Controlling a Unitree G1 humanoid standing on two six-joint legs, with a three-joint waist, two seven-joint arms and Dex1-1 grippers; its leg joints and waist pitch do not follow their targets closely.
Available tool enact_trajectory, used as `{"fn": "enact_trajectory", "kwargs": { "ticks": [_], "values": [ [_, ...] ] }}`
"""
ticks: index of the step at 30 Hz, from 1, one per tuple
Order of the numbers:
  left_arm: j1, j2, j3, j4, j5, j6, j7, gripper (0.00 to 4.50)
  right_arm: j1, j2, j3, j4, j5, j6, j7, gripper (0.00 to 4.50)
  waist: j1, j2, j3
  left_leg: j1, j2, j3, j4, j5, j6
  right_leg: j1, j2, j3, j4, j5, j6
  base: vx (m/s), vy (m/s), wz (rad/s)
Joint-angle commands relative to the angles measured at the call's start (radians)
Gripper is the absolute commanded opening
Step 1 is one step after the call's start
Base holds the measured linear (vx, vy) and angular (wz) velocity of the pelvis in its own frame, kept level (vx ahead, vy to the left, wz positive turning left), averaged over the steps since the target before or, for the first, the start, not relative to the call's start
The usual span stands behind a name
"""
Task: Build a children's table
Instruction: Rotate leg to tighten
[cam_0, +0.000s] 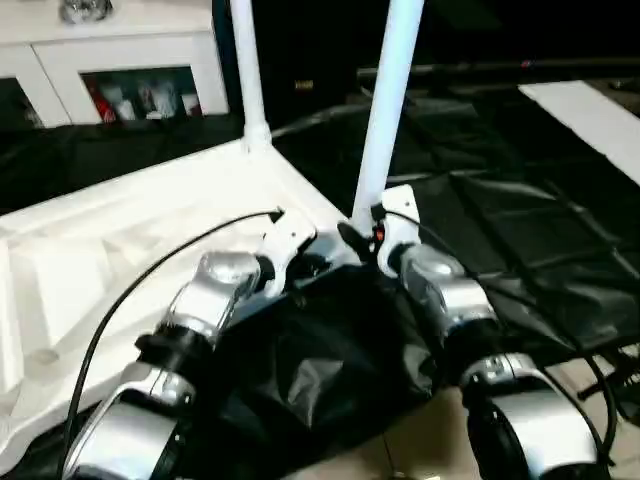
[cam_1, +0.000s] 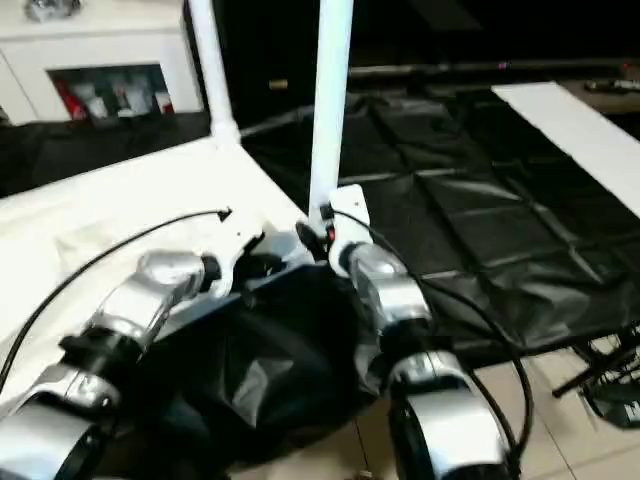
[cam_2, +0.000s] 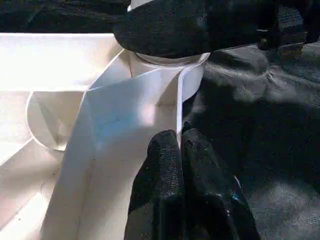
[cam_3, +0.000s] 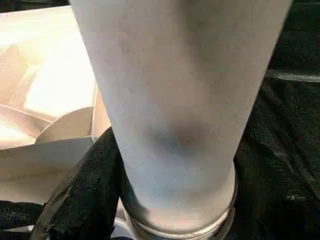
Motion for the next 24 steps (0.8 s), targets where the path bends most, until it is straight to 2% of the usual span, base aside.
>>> {"fn": "enact_trajectory", "kwargs": {
  "ticks": [1, 2, 4, 13, 15, 16, 18, 19, 21, 23, 24],
  "values": [
    [-0.038, -0.036, 0.000, -0.034, -0.005, -0.060, 0.017, 0.00, 0.000, 0.093, 0.033, 0.031, 0.038, 0.018, 0.107, 3.26, 0.004, 0.006, -0.079, 0.006, 0.004, 0.008, -0.054, -0.074, 0.059, 0.071, -0.061, 0.051, -0.058, 0.083, -0.253, 0.000, 0.000, 0.00],
    [-0.033, -0.033, -0.002, -0.039, -0.006, -0.069, 0.007, 0.00, 0.001, 0.090, 0.034, 0.029, 0.039, 0.017, 0.118, 3.26, 0.003, 0.006, -0.078, 0.007, 0.004, 0.008, -0.054, -0.080, 0.060, 0.069, -0.061, 0.051, -0.060, 0.072, -0.253, 0.000, 0.000, 0.00],
    [-0.017, -0.019, -0.006, -0.054, -0.014, -0.086, -0.024, 0.00, 0.005, 0.076, 0.044, 0.019, 0.040, 0.012, 0.158, 3.59, 0.002, 0.006, -0.076, 0.005, 0.005, 0.008, -0.057, -0.105, 0.057, 0.071, -0.062, 0.051, -0.063, 0.027, -0.249, 0.000, 0.000, 0.00],
    [0.045, 0.059, -0.021, -0.128, -0.050, -0.127, -0.188, 0.00, 0.051, -0.050, 0.127, -0.077, -0.001, -0.013, 0.372, 4.37, -0.005, 0.006, -0.076, 0.006, 0.007, 0.009, -0.055, -0.105, 0.072, 0.070, -0.060, 0.051, -0.060, 0.045, -0.264, 0.000, 0.000, 0.00],
    [0.052, 0.069, -0.023, -0.141, -0.059, -0.131, -0.215, 0.00, 0.059, -0.070, 0.141, -0.094, -0.009, -0.019, 0.403, 4.45, 0.000, 0.007, -0.075, 0.008, 0.010, 0.009, -0.055, -0.111, 0.072, 0.069, -0.061, 0.051, -0.060, 0.035, -0.266, 0.000, 0.000, 0.00],
    [0.078, 0.098, -0.032, -0.185, -0.079, -0.128, -0.282, 0.00, 0.080, -0.116, 0.167, -0.136, -0.025, -0.027, 0.475, 4.45, 0.005, 0.006, -0.075, 0.007, 0.011, 0.009, -0.055, -0.112, 0.070, 0.071, -0.062, 0.050, -0.061, 0.029, -0.264, 0.000, 0.000, 0.00],
    [0.090, 0.114, -0.039, -0.206, -0.086, -0.124, -0.312, 0.00, 0.089, -0.138, 0.177, -0.156, -0.028, -0.028, 0.507, 4.45, 0.008, 0.007, -0.075, 0.009, 0.013, 0.011, -0.054, -0.116, 0.073, 0.066, -0.060, 0.052, -0.060, 0.036, -0.266, 0.000, 0.000, 0.00],
    [0.106, 0.137, -0.047, -0.224, -0.089, -0.124, -0.347, 0.00, 0.101, -0.170, 0.184, -0.179, -0.024, -0.030, 0.554, 4.45, 0.010, 0.006, -0.074, 0.007, 0.012, 0.011, -0.056, -0.117, 0.072, 0.068, -0.059, 0.050, -0.059, 0.031, -0.263, 0.000, 0.000, 0.00],
    [0.119, 0.153, -0.050, -0.239, -0.095, -0.123, -0.377, 0.00, 0.112, -0.196, 0.188, -0.200, -0.015, -0.029, 0.592, 4.45, 0.010, 0.008, -0.071, 0.010, 0.013, 0.012, -0.057, -0.139, 0.069, 0.064, -0.059, 0.051, -0.063, -0.006, -0.256, 0.000, 0.000, 0.00],
    [0.125, 0.160, -0.051, -0.248, -0.101, -0.120, -0.393, 0.00, 0.117, -0.206, 0.189, -0.211, -0.010, -0.027, 0.608, 4.45, 0.015, 0.005, -0.070, 0.011, 0.013, 0.013, -0.058, -0.146, 0.061, 0.063, -0.060, 0.052, -0.066, -0.033, -0.251, 0.000, 0.000, 0.00],
    [0.133, 0.169, -0.053, -0.259, -0.105, -0.116, -0.409, 0.00, 0.124, -0.219, 0.190, -0.228, -0.001, -0.023, 0.633, 4.45, 0.018, 0.000, -0.071, 0.012, 0.013, 0.013, -0.058, -0.145, 0.059, 0.063, -0.060, 0.053, -0.066, -0.040, -0.248, 0.000, 0.000, 0.00]
  ]
}}
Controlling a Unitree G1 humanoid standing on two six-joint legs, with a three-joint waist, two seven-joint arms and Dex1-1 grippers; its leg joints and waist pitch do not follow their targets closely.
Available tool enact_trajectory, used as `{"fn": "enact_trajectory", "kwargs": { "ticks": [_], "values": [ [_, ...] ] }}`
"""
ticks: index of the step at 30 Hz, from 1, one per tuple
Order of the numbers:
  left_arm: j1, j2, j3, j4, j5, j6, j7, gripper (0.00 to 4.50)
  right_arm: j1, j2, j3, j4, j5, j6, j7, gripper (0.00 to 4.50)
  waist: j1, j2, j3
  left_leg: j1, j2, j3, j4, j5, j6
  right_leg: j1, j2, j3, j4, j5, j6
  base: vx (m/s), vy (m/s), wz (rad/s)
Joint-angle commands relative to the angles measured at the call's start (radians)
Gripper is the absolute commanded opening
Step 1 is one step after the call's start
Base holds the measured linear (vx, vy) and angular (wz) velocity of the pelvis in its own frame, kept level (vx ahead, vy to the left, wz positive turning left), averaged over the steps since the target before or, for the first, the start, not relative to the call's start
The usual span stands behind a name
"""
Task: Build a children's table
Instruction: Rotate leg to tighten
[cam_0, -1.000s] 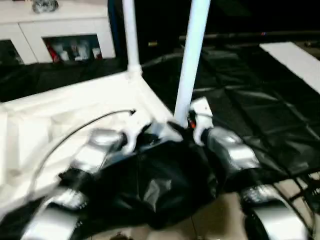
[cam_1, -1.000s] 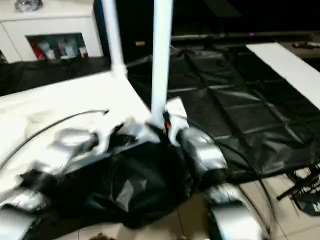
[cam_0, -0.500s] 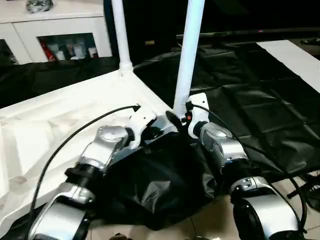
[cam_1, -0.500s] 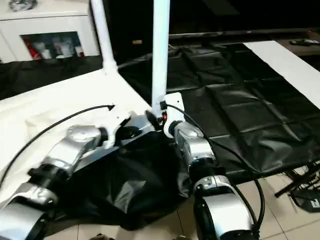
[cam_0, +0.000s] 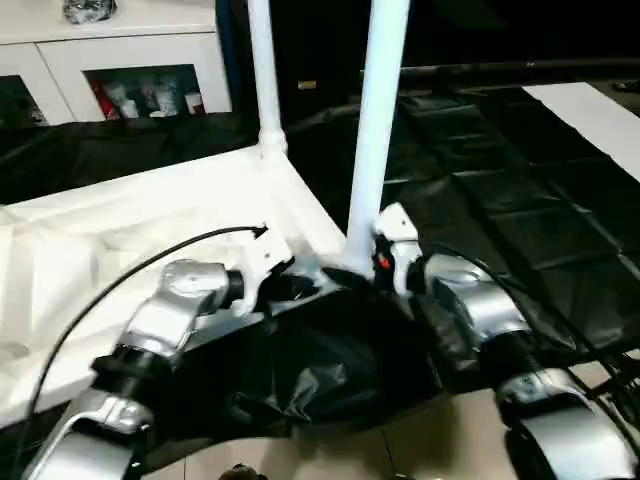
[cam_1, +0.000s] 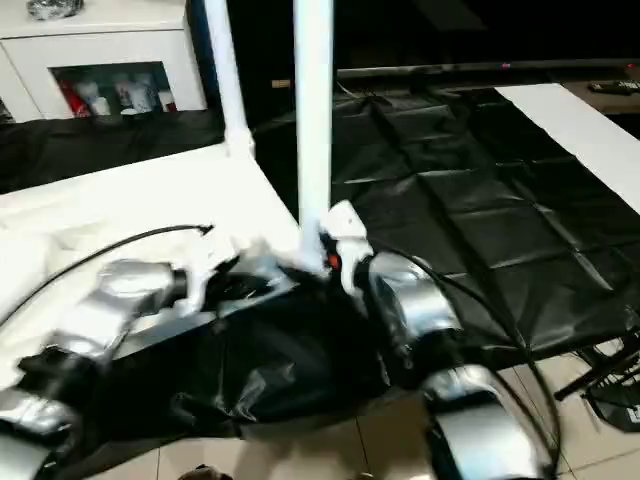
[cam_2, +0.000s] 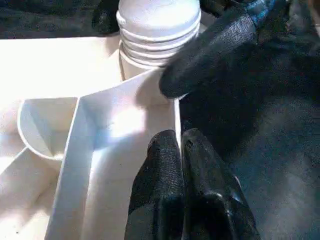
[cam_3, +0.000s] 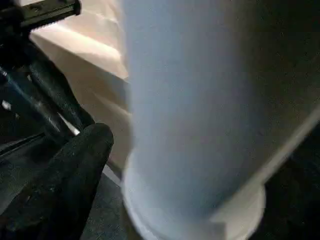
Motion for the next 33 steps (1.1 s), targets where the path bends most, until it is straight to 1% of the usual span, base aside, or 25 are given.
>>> {"fn": "enact_trajectory", "kwargs": {
  "ticks": [1, 2, 3, 4, 5, 7, 9, 11, 13, 14, 15, 19, 20, 21, 22, 23, 24, 25, 26, 27, 28, 30, 31, 32, 33],
  "values": [
    [-0.007, -0.001, -0.026, -0.077, -0.045, -0.032, -0.073, 0.00, 0.004, -0.013, 0.013, -0.047, 0.022, 0.006, 0.044, 4.45, 0.000, 0.003, -0.072, 0.012, 0.012, 0.011, -0.059, -0.141, 0.057, 0.061, -0.059, 0.054, -0.066, -0.038, -0.247, 0.000, 0.000, 0.00],
    [-0.007, -0.001, -0.026, -0.077, -0.045, -0.032, -0.073, 0.00, 0.004, -0.013, 0.013, -0.047, 0.022, 0.006, 0.044, 4.45, 0.000, 0.003, -0.072, 0.012, 0.012, 0.011, -0.059, -0.141, 0.057, 0.061, -0.059, 0.054, -0.066, -0.038, -0.247, 0.000, 0.000, 0.00],
    [0.008, 0.014, -0.028, -0.104, -0.058, -0.017, -0.098, 0.00, 0.022, -0.035, 0.020, -0.085, 0.037, 0.016, 0.093, 4.45, 0.001, -0.004, -0.072, 0.011, 0.011, 0.012, -0.059, -0.136, 0.058, 0.061, -0.059, 0.054, -0.066, -0.033, -0.245, 0.000, 0.000, 0.00],
    [0.026, 0.031, -0.032, -0.136, -0.073, -0.001, -0.125, 0.00, 0.041, -0.054, 0.026, -0.122, 0.056, 0.028, 0.145, 4.45, 0.007, -0.005, -0.074, 0.010, 0.014, 0.011, -0.058, -0.124, 0.066, 0.064, -0.060, 0.054, -0.062, -0.013, -0.240, 0.000, 0.000, 0.00],
    [0.039, 0.042, -0.034, -0.159, -0.085, 0.012, -0.141, 0.00, 0.052, -0.064, 0.029, -0.144, 0.069, 0.039, 0.177, 4.18, 0.008, -0.005, -0.075, 0.007, 0.012, 0.011, -0.057, -0.107, 0.074, 0.063, -0.059, 0.053, -0.059, 0.007, -0.241, 0.000, 0.000, 0.00],
    [0.045, 0.047, -0.034, -0.170, -0.088, 0.018, -0.148, 0.00, 0.057, -0.068, 0.030, -0.154, 0.075, 0.045, 0.191, 4.10, 0.009, -0.003, -0.073, 0.008, 0.013, 0.012, -0.057, -0.102, 0.083, 0.060, -0.058, 0.052, -0.060, 0.008, -0.245, 0.000, 0.000, 0.00],
    [0.051, 0.050, -0.033, -0.178, -0.087, 0.023, -0.154, 0.00, 0.060, -0.070, 0.032, -0.158, 0.076, 0.048, 0.199, 3.98, 0.010, -0.004, -0.071, 0.009, 0.012, 0.013, -0.059, -0.130, 0.076, 0.058, -0.058, 0.052, -0.066, -0.039, -0.243, 0.000, 0.000, 0.00],
    [0.054, 0.051, -0.034, -0.181, -0.086, 0.024, -0.156, 0.00, 0.062, -0.071, 0.033, -0.159, 0.076, 0.048, 0.202, 3.73, 0.009, -0.004, -0.067, 0.012, 0.012, 0.013, -0.063, -0.166, 0.056, 0.056, -0.060, 0.053, -0.074, -0.113, -0.227, 0.000, 0.000, 0.00],
    [0.056, 0.052, -0.035, -0.178, -0.080, 0.020, -0.152, 0.00, 0.064, -0.069, 0.035, -0.158, 0.073, 0.048, 0.204, 3.53, 0.008, -0.005, -0.067, 0.012, 0.011, 0.012, -0.064, -0.172, 0.048, 0.056, -0.060, 0.053, -0.075, -0.133, -0.217, 0.000, 0.000, 0.00],
    [0.058, 0.053, -0.035, -0.178, -0.078, 0.020, -0.148, 0.00, 0.067, -0.069, 0.037, -0.161, 0.074, 0.051, 0.203, 3.53, 0.008, -0.004, -0.068, 0.011, 0.011, 0.011, -0.064, -0.165, 0.046, 0.057, -0.059, 0.053, -0.075, -0.125, -0.213, 0.000, 0.000, 0.00],
    [0.055, 0.052, -0.035, -0.174, -0.074, 0.017, -0.139, 0.00, 0.070, -0.066, 0.041, -0.164, 0.075, 0.056, 0.200, 3.33, 0.007, -0.005, -0.069, 0.010, 0.010, 0.011, -0.063, -0.156, 0.047, 0.057, -0.059, 0.053, -0.073, -0.112, -0.213, 0.000, 0.000, 0.00],
    [0.048, 0.047, -0.032, -0.165, -0.062, 0.016, -0.111, 0.00, 0.084, -0.055, 0.048, -0.179, 0.076, 0.067, 0.186, 3.09, 0.005, -0.005, -0.072, 0.008, 0.009, 0.011, -0.060, -0.132, 0.052, 0.059, -0.058, 0.053, -0.068, -0.070, -0.218, 0.000, 0.000, 0.00],
    [0.046, 0.045, -0.032, -0.160, -0.059, 0.015, -0.105, 0.00, 0.086, -0.051, 0.048, -0.178, 0.075, 0.066, 0.180, 2.89, 0.004, -0.005, -0.071, 0.007, 0.008, 0.011, -0.061, -0.133, 0.053, 0.059, -0.058, 0.052, -0.069, -0.072, -0.219, 0.000, 0.000, 0.00],
    [0.046, 0.045, -0.031, -0.160, -0.059, 0.015, -0.105, 0.00, 0.086, -0.051, 0.048, -0.178, 0.075, 0.066, 0.179, 2.82, 0.003, -0.005, -0.070, 0.008, 0.009, 0.012, -0.061, -0.137, 0.053, 0.058, -0.058, 0.052, -0.071, -0.079, -0.219, 0.000, 0.000, 0.00],
    [0.034, 0.031, -0.025, -0.138, -0.047, 0.011, -0.070, 0.00, 0.086, -0.033, 0.044, -0.162, 0.067, 0.058, 0.145, 2.77, 0.003, -0.001, -0.070, 0.008, 0.009, 0.012, -0.060, -0.137, 0.051, 0.056, -0.058, 0.053, -0.070, -0.080, -0.219, 0.000, 0.000, 0.00],
    [0.034, 0.031, -0.025, -0.138, -0.047, 0.011, -0.070, 0.00, 0.086, -0.033, 0.044, -0.162, 0.067, 0.058, 0.145, 2.74, 0.002, -0.003, -0.069, 0.010, 0.009, 0.012, -0.061, -0.145, 0.049, 0.055, -0.058, 0.053, -0.073, -0.089, -0.218, 0.000, 0.000, 0.00],
    [0.015, 0.008, -0.015, -0.107, -0.029, 0.018, -0.012, 0.00, 0.077, -0.003, 0.033, -0.126, 0.052, 0.051, 0.075, 2.74, 0.003, -0.002, -0.070, 0.009, 0.009, 0.011, -0.061, -0.148, 0.045, 0.058, -0.059, 0.053, -0.072, -0.095, -0.217, 0.000, 0.000, 0.00],
    [-0.006, -0.015, -0.006, -0.075, -0.010, 0.018, 0.047, 0.00, 0.066, 0.027, 0.022, -0.091, 0.041, 0.043, 0.009, 2.72, -0.003, -0.002, -0.064, 0.010, 0.006, 0.014, -0.063, -0.159, 0.036, 0.050, -0.057, 0.054, -0.078, -0.121, -0.213, 0.000, 0.000, 0.00],
    [-0.008, -0.017, -0.005, -0.072, -0.008, 0.018, 0.053, 0.00, 0.065, 0.030, 0.020, -0.087, 0.040, 0.042, 0.001, 2.70, -0.002, -0.002, -0.066, 0.013, 0.005, 0.012, -0.064, -0.170, 0.027, 0.053, -0.060, 0.053, -0.081, -0.145, -0.209, 0.000, 0.000, 0.00],
    [-0.019, -0.030, -0.001, -0.054, 0.002, 0.017, 0.085, 0.00, 0.059, 0.047, 0.014, -0.067, 0.034, 0.038, -0.035, 2.69, -0.001, -0.003, -0.067, 0.012, 0.007, 0.010, -0.066, -0.177, 0.018, 0.055, -0.062, 0.053, -0.081, -0.171, -0.197, 0.000, 0.000, 0.00],
    [-0.044, -0.054, 0.007, -0.021, 0.018, 0.026, 0.143, 0.00, 0.035, 0.086, -0.010, -0.019, 0.036, 0.050, -0.120, 2.69, -0.002, 0.001, -0.066, 0.012, 0.007, 0.010, -0.065, -0.178, 0.013, 0.054, -0.062, 0.054, -0.081, -0.174, -0.196, 0.000, 0.000, 0.00],
    [-0.085, -0.092, 0.018, 0.035, 0.041, 0.043, 0.237, 0.00, -0.005, 0.146, -0.049, 0.057, 0.047, 0.061, -0.239, 2.69, -0.006, -0.001, -0.069, 0.013, 0.006, 0.010, -0.066, -0.176, 0.004, 0.055, -0.060, 0.054, -0.080, -0.169, -0.194, 0.000, 0.000, 0.00],
    [-0.116, -0.122, 0.028, 0.077, 0.055, 0.056, 0.311, 0.00, -0.039, 0.189, -0.080, 0.115, 0.060, 0.066, -0.327, 2.68, -0.008, 0.005, -0.070, 0.014, 0.004, 0.009, -0.065, -0.167, -0.001, 0.054, -0.059, 0.055, -0.078, -0.150, -0.198, 0.000, 0.000, 0.00],
    [-0.116, -0.122, 0.028, 0.077, 0.055, 0.056, 0.311, 0.00, -0.039, 0.189, -0.080, 0.115, 0.060, 0.066, -0.327, 2.68, -0.009, 0.003, -0.071, 0.015, 0.004, 0.009, -0.065, -0.172, -0.006, 0.055, -0.060, 0.054, -0.080, -0.148, -0.200, 0.000, 0.000, 0.00],
    [-0.137, -0.143, 0.034, 0.104, 0.063, 0.063, 0.357, 0.00, -0.064, 0.217, -0.100, 0.155, 0.068, 0.063, -0.388, 2.68, -0.008, 0.004, -0.072, 0.014, 0.004, 0.009, -0.064, -0.169, -0.007, 0.056, -0.060, 0.054, -0.077, -0.139, -0.202, 0.000, 0.000, 0.00]
  ]
}}
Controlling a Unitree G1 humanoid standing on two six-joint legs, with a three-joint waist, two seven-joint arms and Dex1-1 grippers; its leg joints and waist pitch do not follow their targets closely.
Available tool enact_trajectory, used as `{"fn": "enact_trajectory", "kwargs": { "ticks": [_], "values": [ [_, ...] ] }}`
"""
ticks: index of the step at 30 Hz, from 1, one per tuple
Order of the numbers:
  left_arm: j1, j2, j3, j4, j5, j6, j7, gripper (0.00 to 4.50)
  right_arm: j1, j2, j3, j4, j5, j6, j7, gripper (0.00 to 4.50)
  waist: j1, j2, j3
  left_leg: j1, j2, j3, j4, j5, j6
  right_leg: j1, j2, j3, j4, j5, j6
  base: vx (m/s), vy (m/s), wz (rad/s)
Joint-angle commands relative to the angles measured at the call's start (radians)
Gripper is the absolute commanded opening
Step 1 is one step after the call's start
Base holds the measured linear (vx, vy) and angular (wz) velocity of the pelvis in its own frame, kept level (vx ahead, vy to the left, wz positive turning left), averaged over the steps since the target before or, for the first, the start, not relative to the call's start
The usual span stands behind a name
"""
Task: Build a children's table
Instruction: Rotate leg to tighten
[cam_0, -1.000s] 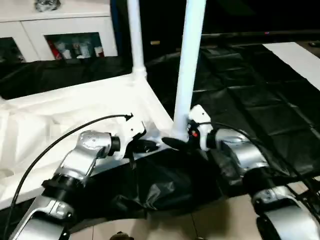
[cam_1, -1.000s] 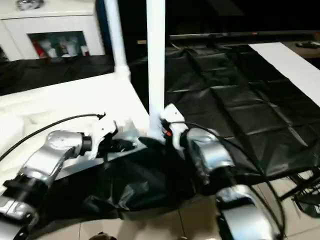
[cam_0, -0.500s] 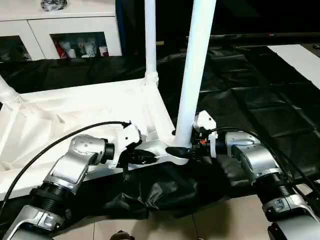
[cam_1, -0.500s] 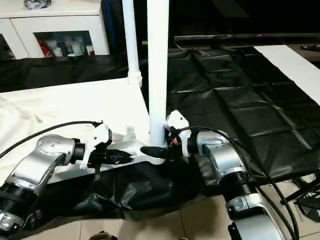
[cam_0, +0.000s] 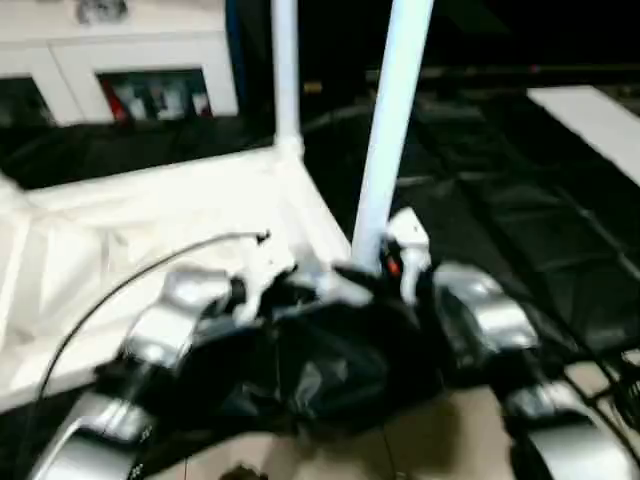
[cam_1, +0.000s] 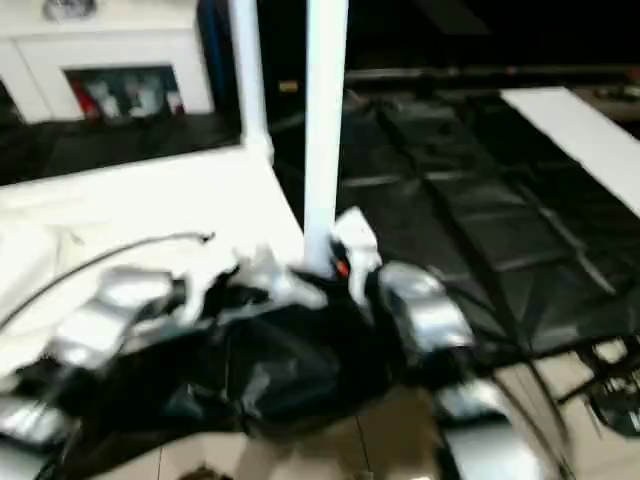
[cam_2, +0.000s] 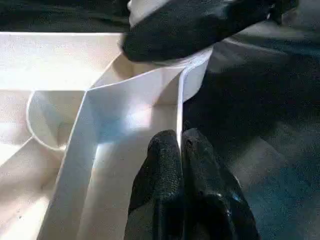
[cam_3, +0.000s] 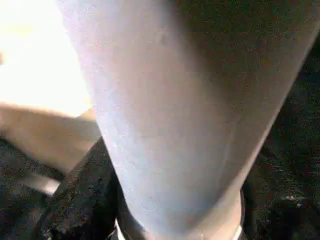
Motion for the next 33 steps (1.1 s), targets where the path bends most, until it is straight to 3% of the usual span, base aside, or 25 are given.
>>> {"fn": "enact_trajectory", "kwargs": {
  "ticks": [1, 5, 9, 11, 12, 16, 20, 28, 33],
  "values": [
    [-0.080, -0.054, 0.043, 0.032, 0.018, 0.007, 0.160, 0.00, -0.034, 0.103, 0.013, 0.085, 0.038, 0.016, -0.092, 2.68, -0.006, 0.009, -0.074, 0.009, 0.002, 0.005, -0.064, -0.163, -0.006, 0.054, -0.059, 0.051, -0.076, -0.120, -0.206, 0.000, 0.000, 0.00],
    [-0.109, -0.086, 0.044, 0.076, 0.039, -0.001, 0.225, 0.00, -0.083, 0.145, 0.005, 0.159, 0.016, -0.012, -0.196, 2.68, -0.005, 0.008, -0.081, 0.005, 0.001, 0.005, -0.059, -0.106, 0.014, 0.060, -0.057, 0.050, -0.063, 0.014, -0.230, 0.000, 0.000, 0.00],
    [-0.106, -0.099, 0.041, 0.075, 0.029, -0.026, 0.199, 0.00, -0.093, 0.166, -0.015, 0.175, 0.022, -0.043, -0.149, 2.68, 0.000, 0.007, -0.079, 0.005, 0.002, 0.007, -0.058, -0.112, 0.037, 0.062, -0.059, 0.050, -0.064, 0.023, -0.236, 0.000, 0.000, 0.00],
    [-0.097, -0.100, 0.043, 0.064, 0.015, -0.042, 0.174, 0.00, -0.093, 0.166, -0.018, 0.173, 0.023, -0.045, -0.121, 3.37, 0.000, 0.006, -0.077, 0.007, 0.004, 0.008, -0.060, -0.132, 0.037, 0.061, -0.059, 0.050, -0.067, -0.009, -0.235, 0.000, 0.000, 0.00],
    [-0.094, -0.099, 0.041, 0.061, 0.012, -0.049, 0.164, 0.00, -0.093, 0.163, -0.016, 0.173, 0.021, -0.047, -0.115, 3.37, 0.000, 0.006, -0.077, 0.007, 0.004, 0.008, -0.060, -0.132, 0.037, 0.061, -0.059, 0.050, -0.067, -0.009, -0.235, 0.000, 0.000, 0.00],
    [-0.054, -0.070, 0.020, 0.013, -0.018, -0.107, 0.048, 0.00, -0.080, 0.116, 0.036, 0.153, -0.019, -0.096, -0.056, 3.81, -0.012, 0.006, -0.077, 0.003, 0.004, 0.006, -0.060, -0.134, 0.040, 0.063, -0.061, 0.049, -0.067, -0.018, -0.237, 0.000, 0.000, 0.00],
    [-0.025, -0.042, 0.011, -0.018, -0.035, -0.119, -0.019, 0.00, -0.042, 0.062, 0.073, 0.092, -0.032, -0.114, 0.050, 3.81, -0.021, 0.007, -0.075, 0.003, 0.005, 0.007, -0.060, -0.141, 0.055, 0.063, -0.059, 0.049, -0.067, -0.010, -0.245, 0.000, 0.000, 0.00],
    [0.028, 0.029, -0.003, -0.076, -0.063, -0.139, -0.162, 0.00, 0.066, -0.090, 0.154, -0.099, -0.034, -0.126, 0.328, 3.81, -0.015, 0.004, -0.070, 0.006, 0.008, 0.007, -0.062, -0.186, 0.056, 0.062, -0.058, 0.050, -0.078, -0.107, -0.231, 0.000, 0.000, 0.00],
    [0.065, 0.082, -0.012, -0.123, -0.077, -0.122, -0.254, 0.00, 0.111, -0.164, 0.167, -0.203, 0.003, -0.078, 0.454, 3.81, -0.012, 0.007, -0.071, 0.005, 0.008, 0.008, -0.060, -0.168, 0.067, 0.060, -0.055, 0.050, -0.072, -0.067, -0.241, 0.000, 0.000, 0.00]
  ]
}}
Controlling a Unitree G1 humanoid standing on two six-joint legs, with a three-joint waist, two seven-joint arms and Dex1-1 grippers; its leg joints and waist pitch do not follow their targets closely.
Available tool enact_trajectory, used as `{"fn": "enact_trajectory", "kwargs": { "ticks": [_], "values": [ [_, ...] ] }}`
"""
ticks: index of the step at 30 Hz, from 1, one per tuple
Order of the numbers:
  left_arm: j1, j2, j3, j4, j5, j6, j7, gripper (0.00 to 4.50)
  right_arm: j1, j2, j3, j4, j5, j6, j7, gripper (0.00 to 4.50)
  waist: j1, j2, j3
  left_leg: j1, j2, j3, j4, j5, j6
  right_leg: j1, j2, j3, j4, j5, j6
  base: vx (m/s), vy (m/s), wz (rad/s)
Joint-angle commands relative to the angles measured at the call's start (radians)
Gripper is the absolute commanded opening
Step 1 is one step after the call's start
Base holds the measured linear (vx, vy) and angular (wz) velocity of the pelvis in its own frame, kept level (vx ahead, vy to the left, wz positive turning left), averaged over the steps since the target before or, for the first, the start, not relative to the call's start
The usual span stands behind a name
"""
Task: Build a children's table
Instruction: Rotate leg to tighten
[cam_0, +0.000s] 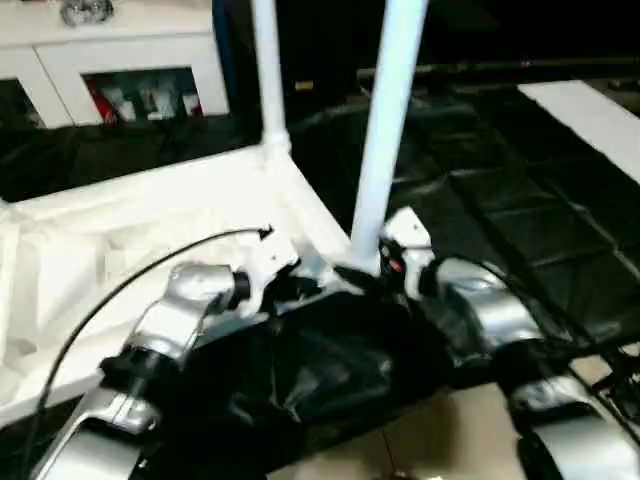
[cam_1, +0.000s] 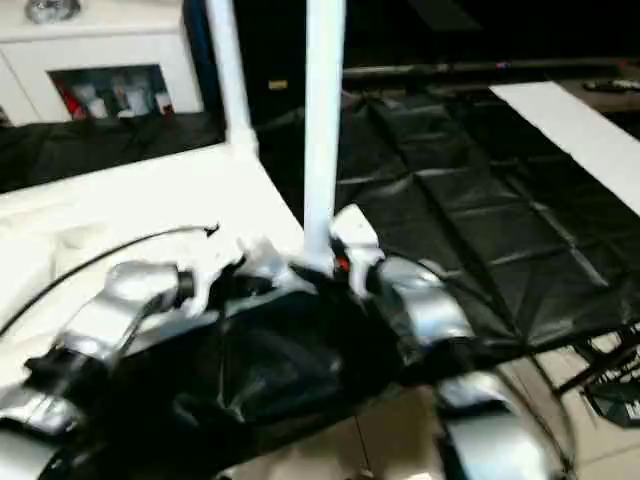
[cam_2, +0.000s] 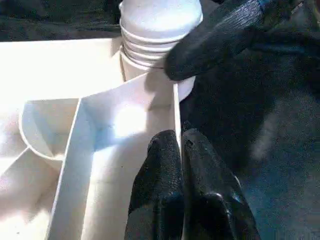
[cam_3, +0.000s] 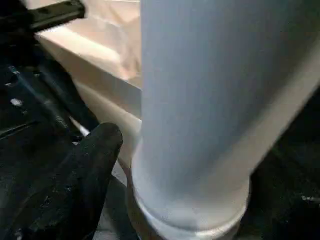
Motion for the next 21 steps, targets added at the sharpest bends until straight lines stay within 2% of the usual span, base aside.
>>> {"fn": "enact_trajectory", "kwargs": {
  "ticks": [1, 4, 9, 10, 13, 16, 17, 19, 21],
  "values": [
    [0.006, 0.017, -0.012, -0.081, -0.046, -0.017, -0.077, 0.00, 0.020, -0.017, 0.033, -0.070, 0.039, 0.034, 0.096, 3.66, 0.005, 0.003, -0.072, 0.007, 0.008, 0.006, -0.059, -0.170, 0.067, 0.063, -0.056, 0.049, -0.072, -0.069, -0.239, 0.000, 0.000, 0.00],
    [0.016, 0.029, -0.011, -0.092, -0.049, -0.012, -0.096, 0.00, 0.028, -0.030, 0.032, -0.083, 0.040, 0.038, 0.121, 3.38, 0.009, 0.004, -0.070, 0.010, 0.009, 0.007, -0.060, -0.186, 0.061, 0.057, -0.056, 0.049, -0.076, -0.106, -0.238, 0.000, 0.000, 0.00],
    [0.024, 0.041, -0.014, -0.101, -0.048, -0.012, -0.112, 0.00, 0.042, -0.040, 0.038, -0.117, 0.051, 0.056, 0.143, 3.06, 0.017, 0.001, -0.069, 0.012, 0.009, 0.007, -0.062, -0.192, 0.049, 0.057, -0.056, 0.051, -0.077, -0.129, -0.223, 0.000, 0.000, 0.00],
    [0.027, 0.045, -0.014, -0.104, -0.049, -0.011, -0.113, 0.00, 0.049, -0.043, 0.042, -0.134, 0.056, 0.070, 0.150, 2.86, 0.018, 0.001, -0.070, 0.011, 0.009, 0.007, -0.062, -0.187, 0.047, 0.057, -0.056, 0.050, -0.076, -0.128, -0.221, 0.000, 0.000, 0.00],
    [0.029, 0.046, -0.012, -0.105, -0.045, -0.010, -0.108, 0.00, 0.056, -0.043, 0.048, -0.146, 0.061, 0.083, 0.157, 2.75, 0.020, -0.001, -0.071, 0.009, 0.009, 0.006, -0.061, -0.168, 0.050, 0.058, -0.055, 0.051, -0.074, -0.101, -0.219, 0.000, 0.000, 0.00],
    [0.022, 0.037, -0.007, -0.093, -0.033, -0.013, -0.085, 0.00, 0.058, -0.030, 0.047, -0.142, 0.057, 0.085, 0.146, 2.70, 0.019, -0.001, -0.070, 0.010, 0.008, 0.007, -0.062, -0.180, 0.047, 0.056, -0.056, 0.050, -0.077, -0.129, -0.215, 0.000, 0.000, 0.00],
    [0.016, 0.028, -0.004, -0.084, -0.028, -0.011, -0.066, 0.00, 0.059, -0.020, 0.044, -0.139, 0.054, 0.083, 0.130, 2.69, 0.019, 0.000, -0.070, 0.010, 0.008, 0.007, -0.061, -0.182, 0.046, 0.056, -0.057, 0.051, -0.077, -0.132, -0.215, 0.000, 0.000, 0.00],
    [-0.022, -0.019, 0.017, -0.037, -0.007, 0.002, 0.038, 0.00, 0.033, 0.040, 0.014, -0.065, 0.020, 0.077, -0.028, 2.69, 0.016, 0.000, -0.068, 0.009, 0.007, 0.007, -0.063, -0.180, 0.036, 0.054, -0.056, 0.051, -0.079, -0.143, -0.209, 0.000, 0.000, 0.00],
    [-0.045, -0.043, 0.024, -0.011, 0.008, 0.007, 0.094, 0.00, 0.010, 0.074, -0.006, -0.003, -0.003, 0.075, -0.134, 2.68, 0.012, 0.000, -0.069, 0.011, 0.005, 0.004, -0.064, -0.186, 0.016, 0.055, -0.059, 0.050, -0.080, -0.174, -0.203, 0.000, 0.000, 0.00]
  ]
}}
